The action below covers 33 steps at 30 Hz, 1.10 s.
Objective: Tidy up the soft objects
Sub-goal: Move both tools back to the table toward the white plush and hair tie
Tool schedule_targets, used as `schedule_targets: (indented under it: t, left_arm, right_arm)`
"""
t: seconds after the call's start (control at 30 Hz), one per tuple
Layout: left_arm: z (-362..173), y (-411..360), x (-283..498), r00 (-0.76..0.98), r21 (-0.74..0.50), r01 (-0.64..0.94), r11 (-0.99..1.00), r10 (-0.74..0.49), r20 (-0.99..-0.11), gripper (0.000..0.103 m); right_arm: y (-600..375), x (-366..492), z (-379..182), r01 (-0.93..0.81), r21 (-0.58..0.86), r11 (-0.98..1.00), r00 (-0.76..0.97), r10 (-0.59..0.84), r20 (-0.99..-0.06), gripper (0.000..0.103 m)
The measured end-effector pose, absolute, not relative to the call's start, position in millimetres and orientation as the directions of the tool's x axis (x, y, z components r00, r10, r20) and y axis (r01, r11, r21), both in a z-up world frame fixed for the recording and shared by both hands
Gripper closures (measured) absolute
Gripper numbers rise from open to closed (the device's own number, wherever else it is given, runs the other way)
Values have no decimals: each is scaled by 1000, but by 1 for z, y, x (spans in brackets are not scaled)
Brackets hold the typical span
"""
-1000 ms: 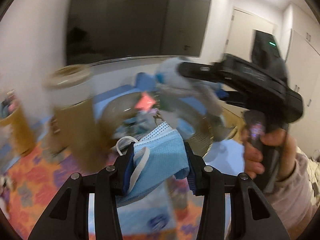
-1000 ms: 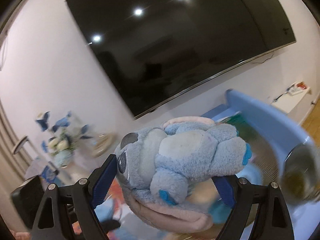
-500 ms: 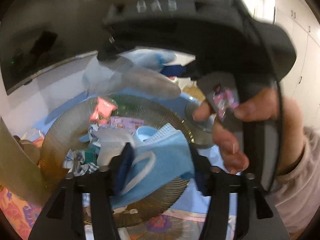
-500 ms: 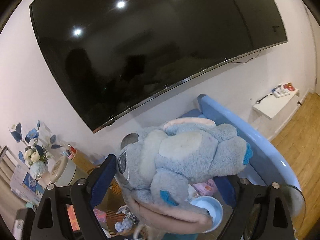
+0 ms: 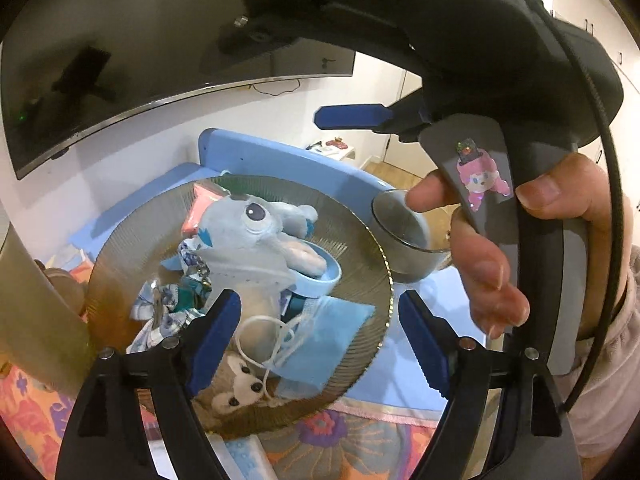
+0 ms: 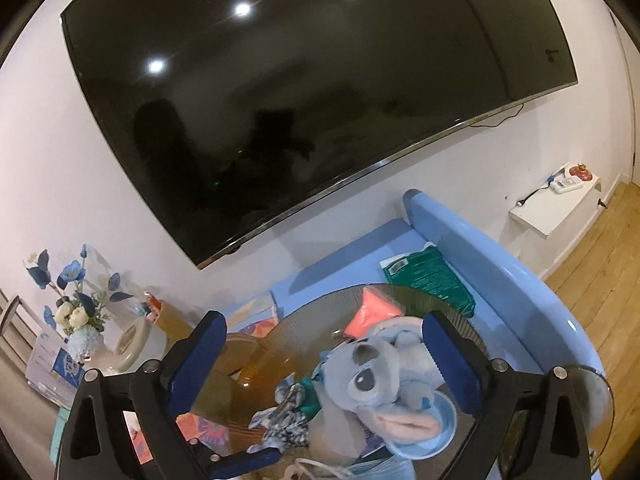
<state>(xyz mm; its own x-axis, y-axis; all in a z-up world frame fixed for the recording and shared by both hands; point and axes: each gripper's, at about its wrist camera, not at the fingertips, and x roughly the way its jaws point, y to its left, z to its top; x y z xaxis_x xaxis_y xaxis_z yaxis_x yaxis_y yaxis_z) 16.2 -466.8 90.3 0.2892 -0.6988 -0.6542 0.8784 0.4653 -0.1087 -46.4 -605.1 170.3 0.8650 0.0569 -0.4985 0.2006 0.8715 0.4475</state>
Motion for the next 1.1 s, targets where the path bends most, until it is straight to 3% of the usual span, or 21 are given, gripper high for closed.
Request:
schedule_targets:
  t: [0.37,0.7,0.93,1.1]
  left_arm:
    - [132,-417,-11,305,-111,884,454,-741,-598,23]
    - [156,-332,-3,415,-103,822,561,-713,-565,22]
    - [163,-242,35,563,-59,694,718,-591,-578,22]
    - [142,-170,72,627,6,591,807,-454,-634,22]
  right_arm:
    - [-558,-67,207,83,475,876,895,145,-422,5]
    - [-442,-70,257,-67,304,950,908,184,-375,0]
    - [-369,-55,268,-174,231,957,895,252,-368,0]
    - [-322,-39,252,-254,263,931,857,343,-384,0]
